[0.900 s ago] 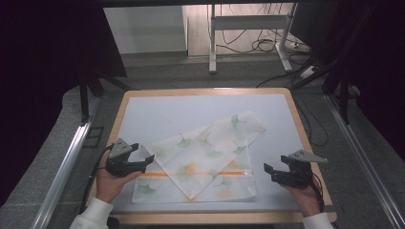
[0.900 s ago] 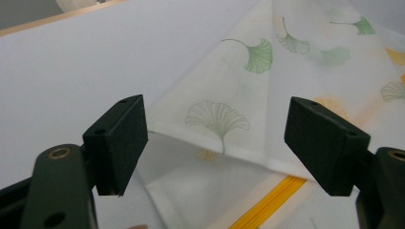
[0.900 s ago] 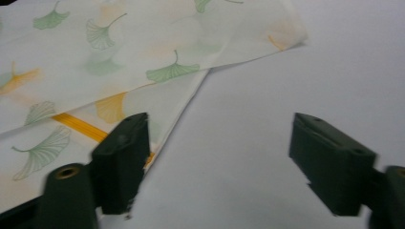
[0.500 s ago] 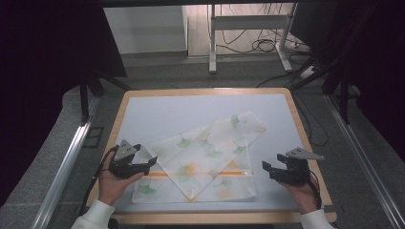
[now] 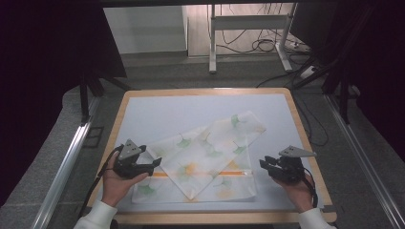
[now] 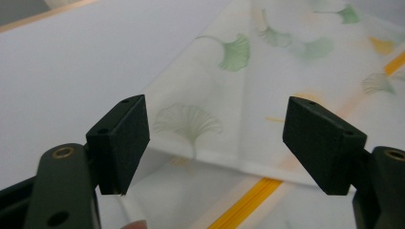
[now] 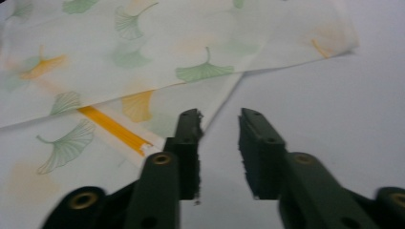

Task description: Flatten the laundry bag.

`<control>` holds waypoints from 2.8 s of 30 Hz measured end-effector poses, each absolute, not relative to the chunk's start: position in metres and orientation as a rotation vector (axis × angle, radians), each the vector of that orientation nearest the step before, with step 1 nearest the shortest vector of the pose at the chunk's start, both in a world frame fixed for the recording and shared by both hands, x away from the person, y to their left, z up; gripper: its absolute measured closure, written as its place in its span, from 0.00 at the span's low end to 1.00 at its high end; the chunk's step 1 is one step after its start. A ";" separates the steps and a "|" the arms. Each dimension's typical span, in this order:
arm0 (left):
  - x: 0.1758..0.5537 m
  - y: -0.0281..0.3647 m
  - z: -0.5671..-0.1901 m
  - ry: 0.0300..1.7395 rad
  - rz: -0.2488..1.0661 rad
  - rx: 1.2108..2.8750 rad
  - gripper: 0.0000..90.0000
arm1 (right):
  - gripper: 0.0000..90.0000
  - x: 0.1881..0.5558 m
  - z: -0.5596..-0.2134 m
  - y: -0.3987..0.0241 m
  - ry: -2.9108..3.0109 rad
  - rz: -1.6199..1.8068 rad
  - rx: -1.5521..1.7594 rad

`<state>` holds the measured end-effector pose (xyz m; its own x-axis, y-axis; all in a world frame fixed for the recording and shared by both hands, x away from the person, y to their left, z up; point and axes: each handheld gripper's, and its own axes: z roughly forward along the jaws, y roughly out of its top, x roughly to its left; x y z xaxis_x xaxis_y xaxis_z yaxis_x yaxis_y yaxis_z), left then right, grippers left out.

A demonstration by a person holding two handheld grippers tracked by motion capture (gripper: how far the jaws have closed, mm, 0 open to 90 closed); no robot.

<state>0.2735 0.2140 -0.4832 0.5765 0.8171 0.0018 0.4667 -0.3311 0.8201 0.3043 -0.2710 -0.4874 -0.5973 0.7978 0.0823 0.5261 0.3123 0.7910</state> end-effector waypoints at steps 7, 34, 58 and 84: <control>0.271 0.205 -0.484 1.003 0.516 2.013 0.27 | 0.99 0.301 -0.485 -0.267 2.318 1.211 1.091; 0.259 0.161 -0.484 0.896 0.442 2.072 0.27 | 0.99 0.286 -0.499 -0.208 2.534 1.215 0.916; 0.241 0.109 -0.502 0.760 0.346 2.206 0.29 | 0.99 0.282 -0.514 -0.184 2.647 1.163 0.868; 0.251 0.081 -0.529 0.752 0.357 2.345 0.35 | 0.99 0.284 -0.524 -0.180 2.694 1.061 0.866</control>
